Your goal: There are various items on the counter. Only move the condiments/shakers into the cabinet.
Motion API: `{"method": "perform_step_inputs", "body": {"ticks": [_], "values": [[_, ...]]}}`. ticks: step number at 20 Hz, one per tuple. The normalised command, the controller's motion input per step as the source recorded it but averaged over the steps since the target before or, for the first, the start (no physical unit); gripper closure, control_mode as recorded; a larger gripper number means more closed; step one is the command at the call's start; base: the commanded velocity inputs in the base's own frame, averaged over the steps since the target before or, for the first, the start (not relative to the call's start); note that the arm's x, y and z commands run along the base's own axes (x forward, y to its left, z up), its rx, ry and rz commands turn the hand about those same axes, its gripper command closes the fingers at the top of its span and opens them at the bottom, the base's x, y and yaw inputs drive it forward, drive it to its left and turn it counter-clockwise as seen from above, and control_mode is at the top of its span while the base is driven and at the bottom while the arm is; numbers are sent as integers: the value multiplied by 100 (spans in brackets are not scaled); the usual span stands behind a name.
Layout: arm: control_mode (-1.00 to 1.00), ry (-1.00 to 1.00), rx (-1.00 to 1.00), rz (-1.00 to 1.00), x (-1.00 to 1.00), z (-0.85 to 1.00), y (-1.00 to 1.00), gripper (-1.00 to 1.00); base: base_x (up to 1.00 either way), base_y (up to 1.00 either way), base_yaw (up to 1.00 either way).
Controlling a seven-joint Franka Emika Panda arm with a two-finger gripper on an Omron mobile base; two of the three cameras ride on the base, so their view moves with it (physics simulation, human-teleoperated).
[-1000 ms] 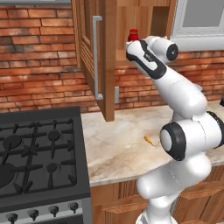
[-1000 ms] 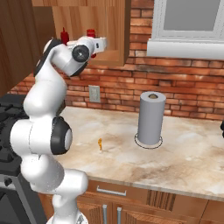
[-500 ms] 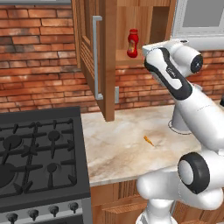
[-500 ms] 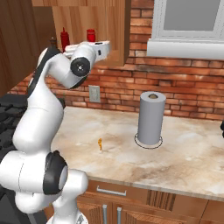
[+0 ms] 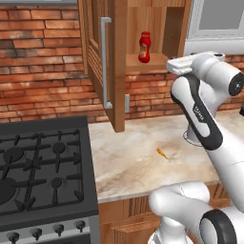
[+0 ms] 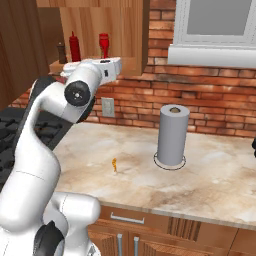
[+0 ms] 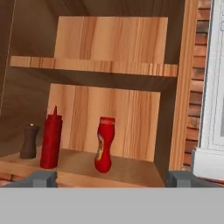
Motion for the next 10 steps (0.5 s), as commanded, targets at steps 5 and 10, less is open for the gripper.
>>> {"method": "perform_step_inputs", "body": {"ticks": [5,10], "values": [[-100,21,0,-3,-100,0,0,-100,0,0,0],[-100,26,0,-4,-91,-4,-1,-100,0,0,0]]}}
